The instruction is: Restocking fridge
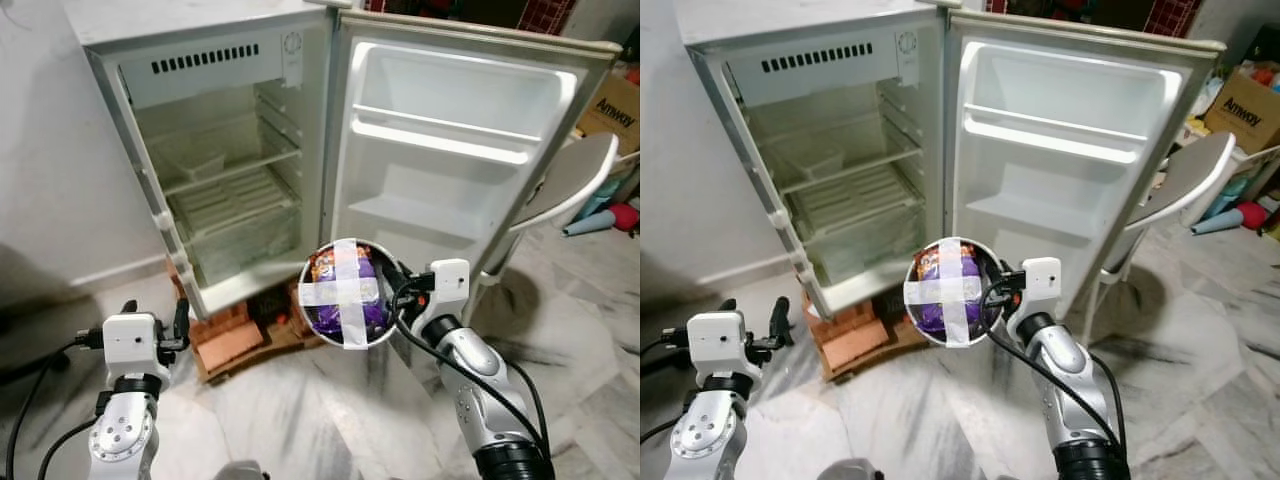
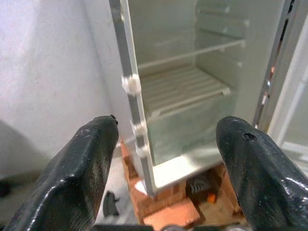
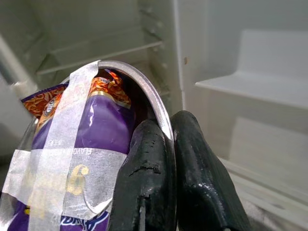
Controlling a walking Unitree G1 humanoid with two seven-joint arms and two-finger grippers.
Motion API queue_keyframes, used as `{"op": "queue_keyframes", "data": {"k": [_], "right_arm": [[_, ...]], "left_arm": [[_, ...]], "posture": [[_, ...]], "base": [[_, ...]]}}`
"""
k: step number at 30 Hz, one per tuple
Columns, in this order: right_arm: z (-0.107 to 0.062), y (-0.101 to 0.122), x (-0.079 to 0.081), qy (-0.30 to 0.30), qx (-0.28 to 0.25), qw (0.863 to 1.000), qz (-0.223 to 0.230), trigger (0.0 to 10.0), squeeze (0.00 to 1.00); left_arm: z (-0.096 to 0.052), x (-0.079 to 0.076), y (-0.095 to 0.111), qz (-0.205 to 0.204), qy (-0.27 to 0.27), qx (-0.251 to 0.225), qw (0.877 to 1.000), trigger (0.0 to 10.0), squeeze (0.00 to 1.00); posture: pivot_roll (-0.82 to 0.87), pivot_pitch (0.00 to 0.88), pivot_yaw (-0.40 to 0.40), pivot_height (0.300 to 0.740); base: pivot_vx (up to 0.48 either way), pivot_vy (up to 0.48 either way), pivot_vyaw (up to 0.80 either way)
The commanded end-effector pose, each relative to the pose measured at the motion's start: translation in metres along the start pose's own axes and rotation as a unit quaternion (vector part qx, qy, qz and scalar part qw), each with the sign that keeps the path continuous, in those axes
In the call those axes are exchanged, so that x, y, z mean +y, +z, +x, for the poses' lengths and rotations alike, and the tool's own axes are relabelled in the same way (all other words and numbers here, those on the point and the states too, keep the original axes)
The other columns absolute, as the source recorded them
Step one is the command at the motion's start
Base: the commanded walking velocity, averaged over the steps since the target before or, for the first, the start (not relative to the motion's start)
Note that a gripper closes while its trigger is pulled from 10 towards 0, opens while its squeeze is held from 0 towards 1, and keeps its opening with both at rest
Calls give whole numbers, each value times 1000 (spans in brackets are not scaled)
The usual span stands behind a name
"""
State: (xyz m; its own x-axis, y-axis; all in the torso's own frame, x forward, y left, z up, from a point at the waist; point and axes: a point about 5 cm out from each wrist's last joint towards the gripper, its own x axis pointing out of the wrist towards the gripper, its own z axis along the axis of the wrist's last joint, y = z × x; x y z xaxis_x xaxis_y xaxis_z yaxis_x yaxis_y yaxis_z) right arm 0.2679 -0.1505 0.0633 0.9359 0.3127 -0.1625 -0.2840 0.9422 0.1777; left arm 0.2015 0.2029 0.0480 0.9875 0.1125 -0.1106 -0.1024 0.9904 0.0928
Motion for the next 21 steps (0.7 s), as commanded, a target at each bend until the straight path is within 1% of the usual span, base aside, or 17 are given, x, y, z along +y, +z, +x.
{"op": "queue_keyframes", "data": {"k": [1,2,8,11,16,21], "right_arm": [[-3,8,-14,-25,-14,1000,-6,10000,0],[-3,8,-14,-25,-14,1000,-6,10000,0],[-2,9,-11,-17,-19,1000,-8,10000,0],[-2,10,-10,-12,-21,1000,-12,10000,0],[0,11,-12,-16,-22,1000,-12,10000,0],[1,11,-13,-15,-22,1000,-15,10000,0]], "left_arm": [[3,-8,3,-4,-11,-7,1000,10000,0],[3,-8,3,-3,-11,-7,1000,10000,0],[4,-8,2,1,-5,-3,1000,10000,0],[6,-11,3,-2,-22,-9,1000,10000,0],[7,-13,4,-3,-29,-12,1000,10000,0],[8,-13,4,-5,-29,-13,999,10000,0]], "posture": [[116,0,-20,740],[116,0,-20,740],[113,0,-18,740],[110,0,-17,740],[108,0,-17,740],[110,0,-20,740]], "base": [[307,255,0],[281,251,0],[0,0,0],[0,0,763],[0,0,593],[0,0,0]]}}
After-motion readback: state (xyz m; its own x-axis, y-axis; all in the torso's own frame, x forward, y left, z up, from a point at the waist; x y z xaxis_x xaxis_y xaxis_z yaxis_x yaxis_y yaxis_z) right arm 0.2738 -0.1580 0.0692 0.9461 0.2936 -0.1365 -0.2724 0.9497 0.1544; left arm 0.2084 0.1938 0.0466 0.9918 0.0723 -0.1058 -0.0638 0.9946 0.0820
